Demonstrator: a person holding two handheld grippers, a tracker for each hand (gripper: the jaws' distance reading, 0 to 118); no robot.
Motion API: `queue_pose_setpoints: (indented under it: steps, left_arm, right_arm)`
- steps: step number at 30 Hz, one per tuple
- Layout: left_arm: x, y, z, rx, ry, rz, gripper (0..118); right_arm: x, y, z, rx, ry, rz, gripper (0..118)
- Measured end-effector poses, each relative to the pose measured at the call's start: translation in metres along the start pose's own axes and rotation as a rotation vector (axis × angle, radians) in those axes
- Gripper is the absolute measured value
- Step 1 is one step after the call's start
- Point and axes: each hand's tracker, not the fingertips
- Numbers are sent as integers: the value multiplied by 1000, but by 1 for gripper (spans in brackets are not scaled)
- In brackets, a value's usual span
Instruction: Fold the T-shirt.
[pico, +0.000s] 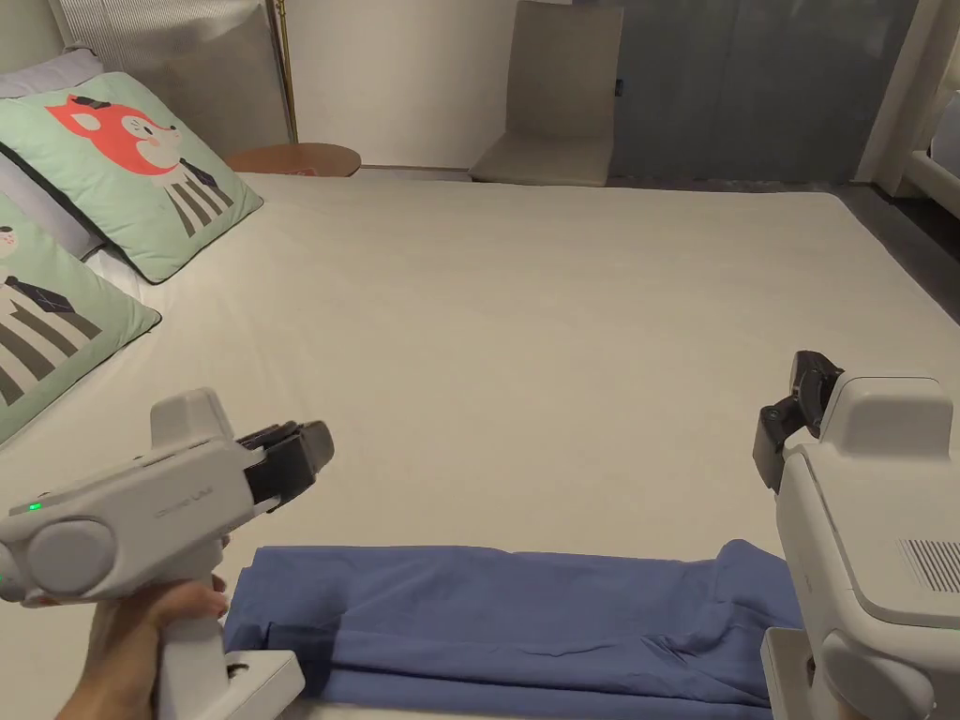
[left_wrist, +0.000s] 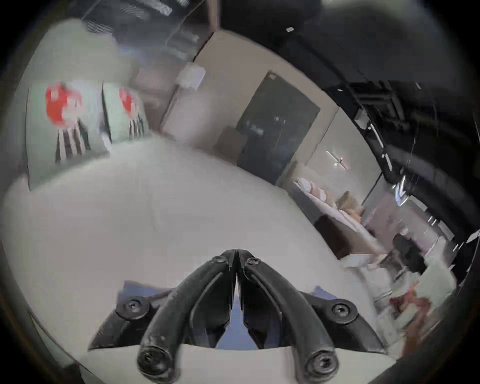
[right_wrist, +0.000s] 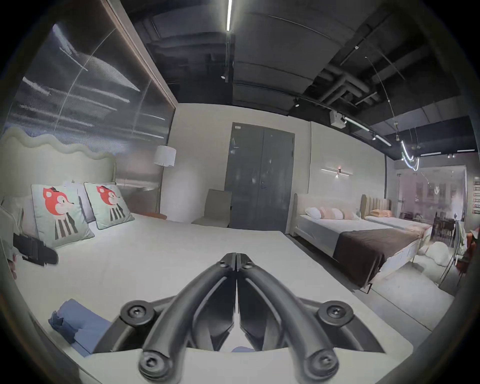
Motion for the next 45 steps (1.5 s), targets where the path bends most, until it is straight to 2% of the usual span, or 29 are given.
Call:
queue_pose_setpoints:
  steps: [3,4,8,11,12,13,14,15,16,17,18,19,21,23,24,27,29,30,31,32,33,37,41,45]
  left_arm:
    - [-51,-1,-5,-165,-65,162,0]
    - [-67,-5,-5,-190,-41,190,0]
    - [-96,-23,-1,-295,18,209,0]
    - [-143,-33,-3,-317,20,293,0]
    - [-153,-35,-3,-324,18,327,6]
    - [-162,-38,-4,-336,15,355,21]
    - [-167,-39,-5,-342,23,369,44]
    - [-137,-48,2,-344,41,372,71]
    - [-139,-51,0,-351,48,361,85]
    - [-140,-53,-1,-355,54,362,91]
    - [-142,-55,-3,-361,62,366,90]
    - [-173,-64,-9,-368,64,370,90]
    - [-179,-67,-13,-366,75,393,90]
    - [-157,-63,-7,-342,55,422,89]
    - [-156,-63,-9,-344,44,432,85]
    - [-153,-62,-17,-345,27,435,62]
    - [-146,-66,-26,-374,58,398,60]
    - [-142,-67,-28,-372,55,371,54]
    - [-139,-66,-29,-371,52,366,38]
    - [-135,-66,-29,-366,53,366,11]
    - [-131,-66,-31,-361,56,363,5]
    - [-123,-63,-29,-359,132,218,5]
    - [-121,-45,-7,-299,112,233,4]
    - [-125,-17,20,-242,200,203,4]
  right_arm:
    - [-4,-5,-8,-23,13,-9,1]
    - [-4,-9,-12,-30,14,-9,1]
    - [-7,-16,-19,-54,18,-11,1]
    - [-7,-20,-25,-83,33,-32,1]
    - [-7,-23,-27,-87,31,-31,1]
    - [-8,-25,-28,-93,28,-27,1]
    - [-8,-26,-29,-97,26,-24,1]
    - [-8,-28,-30,-102,28,-22,1]
    - [-7,-29,-30,-105,30,-22,1]
    - [-7,-30,-31,-108,32,-22,1]
    - [-7,-31,-33,-114,39,-22,1]
    - [-6,-33,-34,-119,42,-20,1]
    - [-6,-34,-35,-127,42,-9,1]
    - [-6,-35,-36,-131,38,-1,1]
    - [-5,-35,-36,-131,37,-2,1]
    - [-5,-36,-38,-136,34,2,1]
    - [-4,-36,-38,-139,36,0,1]
    - [-4,-36,-38,-139,35,1,1]
    - [-4,-35,-37,-139,33,3,1]
    - [-3,-35,-37,-138,31,2,1]
    - [-3,-35,-37,-138,31,1,1]
    - [0,-34,-35,-143,34,-7,1]
    - [3,-32,-34,-136,33,-6,1]
    - [7,-30,-32,-126,38,-17,1]
